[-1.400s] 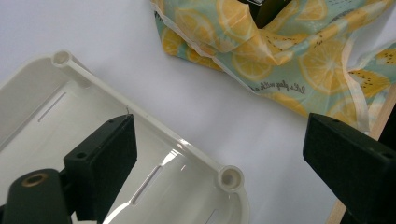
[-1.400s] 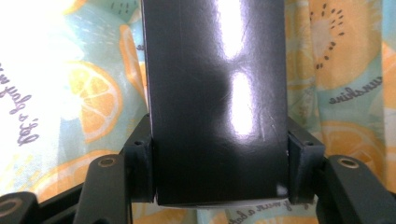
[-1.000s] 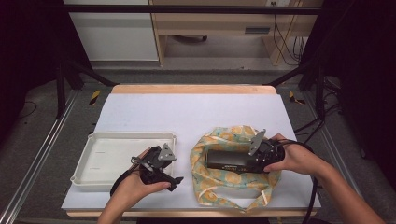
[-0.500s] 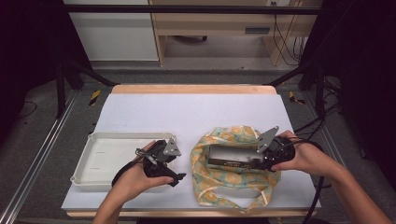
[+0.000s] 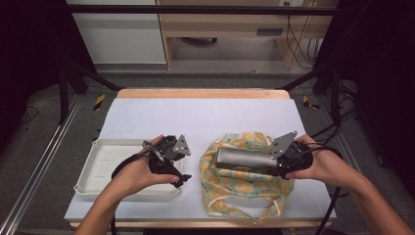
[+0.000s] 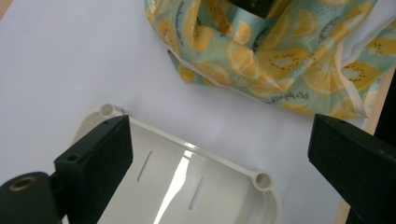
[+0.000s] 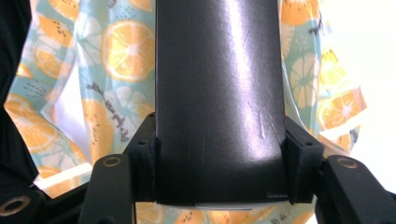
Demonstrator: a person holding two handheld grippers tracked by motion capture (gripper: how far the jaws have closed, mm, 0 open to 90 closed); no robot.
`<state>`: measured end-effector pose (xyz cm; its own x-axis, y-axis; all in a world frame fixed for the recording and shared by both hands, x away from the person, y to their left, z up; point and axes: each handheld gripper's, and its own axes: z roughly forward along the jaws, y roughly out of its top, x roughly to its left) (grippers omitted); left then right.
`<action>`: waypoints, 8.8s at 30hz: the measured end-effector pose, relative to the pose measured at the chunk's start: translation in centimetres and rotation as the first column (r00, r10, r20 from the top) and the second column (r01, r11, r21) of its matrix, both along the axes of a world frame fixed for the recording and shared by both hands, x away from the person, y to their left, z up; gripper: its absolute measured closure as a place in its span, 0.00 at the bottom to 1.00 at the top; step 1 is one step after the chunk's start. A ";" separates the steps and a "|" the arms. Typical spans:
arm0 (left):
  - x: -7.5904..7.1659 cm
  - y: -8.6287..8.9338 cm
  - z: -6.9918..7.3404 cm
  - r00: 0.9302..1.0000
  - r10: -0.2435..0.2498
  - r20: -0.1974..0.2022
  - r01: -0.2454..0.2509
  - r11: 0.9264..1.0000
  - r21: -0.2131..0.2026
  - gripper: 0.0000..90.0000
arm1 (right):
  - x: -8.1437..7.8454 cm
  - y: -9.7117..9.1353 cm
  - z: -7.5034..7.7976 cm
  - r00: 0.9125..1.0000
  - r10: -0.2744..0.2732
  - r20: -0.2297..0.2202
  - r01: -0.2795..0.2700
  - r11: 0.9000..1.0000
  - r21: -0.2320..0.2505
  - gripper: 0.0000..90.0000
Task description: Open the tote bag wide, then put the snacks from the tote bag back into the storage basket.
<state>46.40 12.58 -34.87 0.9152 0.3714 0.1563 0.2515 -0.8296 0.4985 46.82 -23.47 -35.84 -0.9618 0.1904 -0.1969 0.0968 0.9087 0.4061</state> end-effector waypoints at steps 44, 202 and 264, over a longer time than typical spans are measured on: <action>0.3 -2.7 4.9 0.981 -0.193 0.022 0.183 0.959 0.216 0.07 | 0.0 5.7 2.1 0.998 0.045 -0.036 -0.046 0.999 -0.012 0.48; 3.8 5.1 3.9 0.970 -0.225 -0.090 0.242 0.892 0.381 0.48 | -1.9 1.7 -1.7 0.930 -0.331 0.160 0.287 0.926 0.247 0.17; 5.7 13.6 0.5 0.970 -0.214 -0.118 0.244 0.880 0.407 0.48 | -3.6 -1.0 -4.1 0.857 -0.490 0.160 0.424 0.847 0.319 0.16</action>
<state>52.12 26.20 -34.38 0.9807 0.0652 0.1842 0.0503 -0.9952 0.0845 43.18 -24.42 -39.94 -0.6860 0.6728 -0.2770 0.3501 0.6390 0.6850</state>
